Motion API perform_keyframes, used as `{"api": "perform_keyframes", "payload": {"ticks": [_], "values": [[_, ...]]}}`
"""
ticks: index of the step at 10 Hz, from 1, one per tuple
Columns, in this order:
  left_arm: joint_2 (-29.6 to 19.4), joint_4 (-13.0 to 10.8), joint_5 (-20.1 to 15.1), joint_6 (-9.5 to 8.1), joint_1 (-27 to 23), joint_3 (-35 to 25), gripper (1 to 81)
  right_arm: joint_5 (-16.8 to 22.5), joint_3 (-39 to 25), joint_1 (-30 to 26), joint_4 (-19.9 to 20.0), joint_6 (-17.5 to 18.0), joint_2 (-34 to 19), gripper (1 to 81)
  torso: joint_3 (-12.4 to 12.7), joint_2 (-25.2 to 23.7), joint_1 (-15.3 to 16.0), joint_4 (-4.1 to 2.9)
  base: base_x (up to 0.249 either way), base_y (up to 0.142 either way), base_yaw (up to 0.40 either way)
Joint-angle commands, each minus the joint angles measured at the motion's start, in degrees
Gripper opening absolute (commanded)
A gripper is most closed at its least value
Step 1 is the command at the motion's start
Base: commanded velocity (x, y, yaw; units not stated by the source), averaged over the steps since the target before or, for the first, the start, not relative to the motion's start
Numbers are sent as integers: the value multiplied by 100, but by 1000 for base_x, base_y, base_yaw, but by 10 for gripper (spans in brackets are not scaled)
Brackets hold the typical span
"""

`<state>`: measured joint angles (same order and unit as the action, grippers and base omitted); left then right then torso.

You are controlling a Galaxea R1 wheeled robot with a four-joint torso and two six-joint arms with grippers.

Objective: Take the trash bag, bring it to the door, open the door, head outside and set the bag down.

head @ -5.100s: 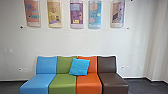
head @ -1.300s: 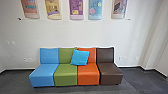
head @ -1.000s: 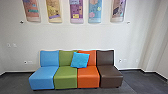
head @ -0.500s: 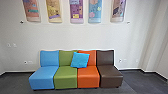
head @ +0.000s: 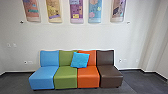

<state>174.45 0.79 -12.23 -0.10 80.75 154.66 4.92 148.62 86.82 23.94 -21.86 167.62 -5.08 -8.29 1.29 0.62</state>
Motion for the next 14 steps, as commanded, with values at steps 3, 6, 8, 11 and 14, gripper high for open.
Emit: {"api": "perform_keyframes", "payload": {"ticks": [3, 6, 8, 11, 14], "values": [[3, -27, -386, 1, -406, -15, 10, 395, -9, -310, -4, -29, -51, 811, 0, 0, 0, 0, 0, 0, 0], [3, -27, -394, 10, -406, -15, 10, 395, -9, -318, -12, -29, -51, 811, 0, 0, 0, 0, 0, 0, 0], [12, -27, -386, 10, -415, -15, 10, 395, -9, -310, -12, -29, -51, 811, 0, 0, 0, 0, 0, 0, -130], [3, -27, -394, 10, -415, -15, 10, 395, -1, -310, -4, -29, -51, 811, 0, 0, 0, 0, 0, 0, -185], [3, -27, -386, 10, -406, -15, 10, 395, 0, -318, -4, -29, -51, 811, 2, 0, 0, 0, 0, 0, -201]]}}
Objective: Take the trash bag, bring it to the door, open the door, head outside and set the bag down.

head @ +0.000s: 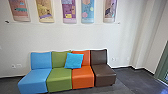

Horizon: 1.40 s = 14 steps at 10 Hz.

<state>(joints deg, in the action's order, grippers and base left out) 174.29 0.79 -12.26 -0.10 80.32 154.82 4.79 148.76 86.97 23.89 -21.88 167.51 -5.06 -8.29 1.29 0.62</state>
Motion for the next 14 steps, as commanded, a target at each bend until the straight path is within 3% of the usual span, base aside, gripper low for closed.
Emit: {"api": "perform_keyframes", "payload": {"ticks": [1, 14], "values": [[27, -27, -390, 10, -364, -31, 10, 409, -15, -324, 1, -27, -40, 811, 0, 0, 0, 0, 0, 0, -227], [45, -44, -391, 10, -364, -31, 10, 400, 222, -306, 1, -27, 136, 811, 0, 0, 0, 0, 0, 0, -284]]}}
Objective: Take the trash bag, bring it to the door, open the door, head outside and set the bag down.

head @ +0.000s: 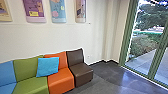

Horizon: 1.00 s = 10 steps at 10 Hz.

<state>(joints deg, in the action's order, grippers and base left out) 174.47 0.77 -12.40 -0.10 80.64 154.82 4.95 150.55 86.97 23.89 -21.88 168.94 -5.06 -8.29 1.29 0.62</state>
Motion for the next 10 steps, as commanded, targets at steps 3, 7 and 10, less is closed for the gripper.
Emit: {"api": "perform_keyframes", "payload": {"ticks": [3, 7, 10], "values": [[27, -42, -378, 10, -396, -31, 10, 384, 52, -272, 1, -27, 20, 811, 0, 0, 0, 0, 0, 0, -332], [27, -42, -377, 10, -404, -22, 10, 331, 61, -280, -16, -27, 73, 811, 0, 0, 0, 0, 0, 0, -334], [27, -42, -377, 10, -404, -22, 10, 331, 113, -272, -16, -27, 90, 811, 0, 0, 0, 0, 0, 0, -336]]}}
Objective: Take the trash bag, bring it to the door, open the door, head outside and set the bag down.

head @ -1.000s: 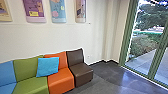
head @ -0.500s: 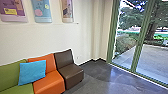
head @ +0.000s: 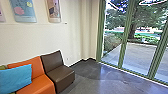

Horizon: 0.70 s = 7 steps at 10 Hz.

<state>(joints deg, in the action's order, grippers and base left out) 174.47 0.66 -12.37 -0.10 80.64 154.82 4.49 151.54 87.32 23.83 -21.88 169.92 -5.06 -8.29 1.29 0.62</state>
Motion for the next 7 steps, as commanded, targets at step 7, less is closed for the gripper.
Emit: {"api": "perform_keyframes", "payload": {"ticks": [7], "values": [[27, -31, -380, 10, -396, -22, 10, 378, 32, -298, -10, -27, 9, 811, 0, 0, -2, 0, 0, 0, -322]]}}
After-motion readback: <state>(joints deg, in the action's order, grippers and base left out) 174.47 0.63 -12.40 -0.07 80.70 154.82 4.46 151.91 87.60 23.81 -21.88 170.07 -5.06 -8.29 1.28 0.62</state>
